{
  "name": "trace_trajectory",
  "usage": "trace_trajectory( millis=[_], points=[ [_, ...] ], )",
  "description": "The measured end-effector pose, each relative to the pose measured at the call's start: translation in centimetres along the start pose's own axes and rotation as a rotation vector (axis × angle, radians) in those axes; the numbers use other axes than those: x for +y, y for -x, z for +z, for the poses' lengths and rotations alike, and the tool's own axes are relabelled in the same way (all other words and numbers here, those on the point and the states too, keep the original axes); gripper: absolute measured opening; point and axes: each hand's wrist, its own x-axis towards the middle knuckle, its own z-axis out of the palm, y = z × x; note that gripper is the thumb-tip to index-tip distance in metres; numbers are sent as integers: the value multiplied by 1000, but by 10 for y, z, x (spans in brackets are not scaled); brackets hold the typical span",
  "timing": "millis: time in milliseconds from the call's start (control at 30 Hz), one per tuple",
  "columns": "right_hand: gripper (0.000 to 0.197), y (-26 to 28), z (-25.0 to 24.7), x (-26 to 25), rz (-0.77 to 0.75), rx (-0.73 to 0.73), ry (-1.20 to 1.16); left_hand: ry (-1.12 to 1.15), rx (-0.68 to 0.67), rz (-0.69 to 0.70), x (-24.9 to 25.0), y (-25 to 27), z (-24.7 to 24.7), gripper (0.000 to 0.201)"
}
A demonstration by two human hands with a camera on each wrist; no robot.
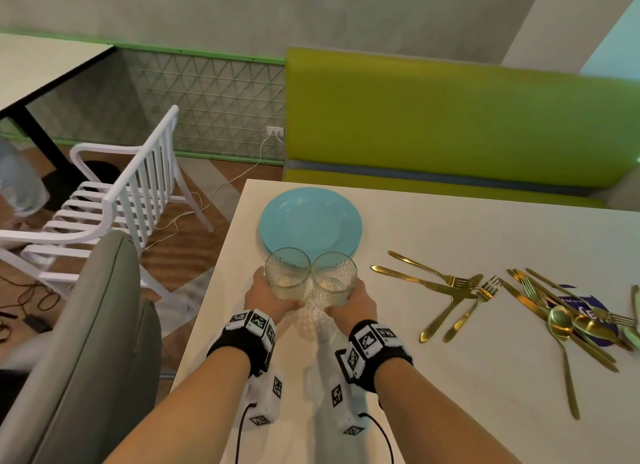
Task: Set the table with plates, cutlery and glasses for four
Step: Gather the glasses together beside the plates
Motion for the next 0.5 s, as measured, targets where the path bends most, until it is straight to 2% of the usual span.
trace_trajectory(
  millis=[67, 133, 200, 267, 500],
  points=[
    [83, 2, -3, 1, 20, -18, 13, 59, 9, -5, 1, 3, 0, 114],
    [88, 7, -7, 2, 42, -29, 22, 72, 13, 48, 3, 8, 1, 128],
    [89, 11, -15, 4, 64, -19, 37, 72, 59, 85, 10, 19, -4, 135],
    [91, 17, -27, 5, 80, -8, 50, 114, 143, 125, 20, 35, -13, 136],
    [83, 37, -108, 15, 118, 131, 44, 161, 332, 443, 72, 76, -14, 125]
  ],
)
